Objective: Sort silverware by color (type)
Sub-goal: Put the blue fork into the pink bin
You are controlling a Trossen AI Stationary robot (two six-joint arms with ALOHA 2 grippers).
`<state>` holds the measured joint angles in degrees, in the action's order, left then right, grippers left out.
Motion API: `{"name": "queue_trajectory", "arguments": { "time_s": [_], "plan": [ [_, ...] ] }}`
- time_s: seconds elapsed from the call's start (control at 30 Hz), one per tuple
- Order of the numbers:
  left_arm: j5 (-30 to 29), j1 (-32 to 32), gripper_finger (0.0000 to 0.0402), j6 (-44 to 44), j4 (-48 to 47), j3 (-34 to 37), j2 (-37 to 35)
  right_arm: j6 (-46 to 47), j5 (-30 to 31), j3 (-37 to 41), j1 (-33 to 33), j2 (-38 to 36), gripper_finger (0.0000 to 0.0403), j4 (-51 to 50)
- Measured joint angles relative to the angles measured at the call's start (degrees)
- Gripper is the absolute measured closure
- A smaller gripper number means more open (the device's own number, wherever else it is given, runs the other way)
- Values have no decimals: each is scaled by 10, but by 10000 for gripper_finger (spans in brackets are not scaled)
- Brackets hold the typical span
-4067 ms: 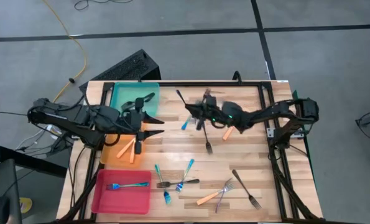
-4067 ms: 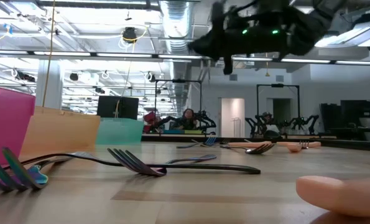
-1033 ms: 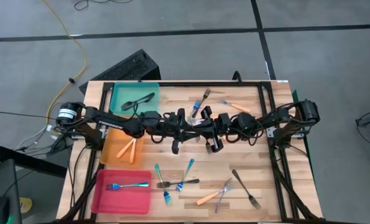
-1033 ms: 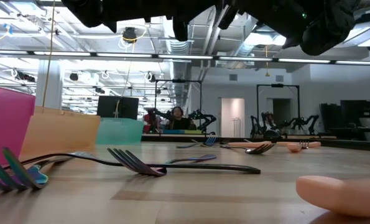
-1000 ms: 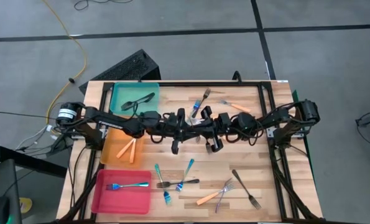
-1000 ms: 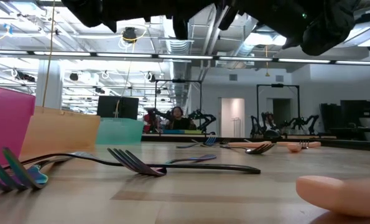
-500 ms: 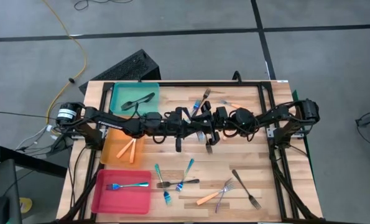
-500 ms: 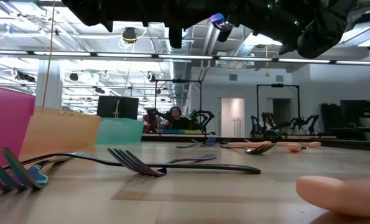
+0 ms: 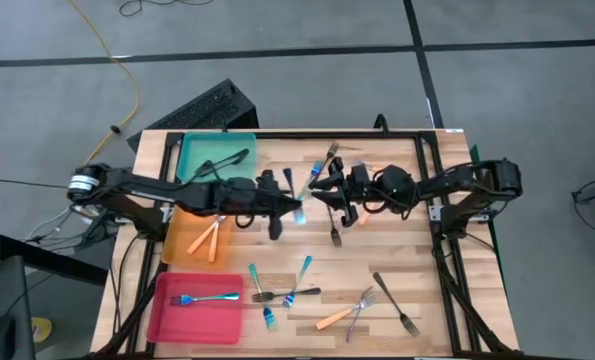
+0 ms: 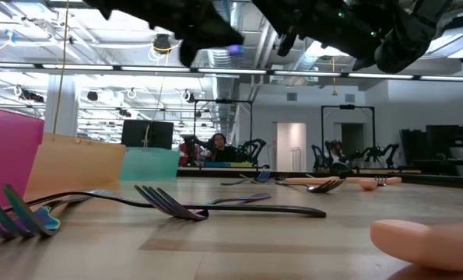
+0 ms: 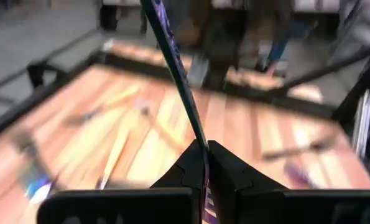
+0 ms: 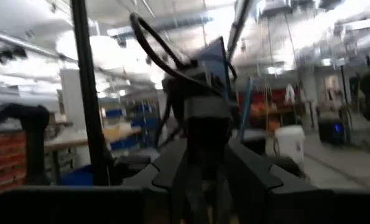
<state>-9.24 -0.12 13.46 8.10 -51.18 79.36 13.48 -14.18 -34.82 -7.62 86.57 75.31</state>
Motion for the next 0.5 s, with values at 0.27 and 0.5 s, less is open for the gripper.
{"name": "queue_trajectory", "arguments": {
  "time_s": [0.27,0.5],
  "plan": [
    [-47,-40,401,10,-165,0,-89,-70,9,4,-9,-120,272,-308],
    [-106,-95,401,15,-186,0,-148,-132,90,4,-28,-193,272,-555]
  ]
}}
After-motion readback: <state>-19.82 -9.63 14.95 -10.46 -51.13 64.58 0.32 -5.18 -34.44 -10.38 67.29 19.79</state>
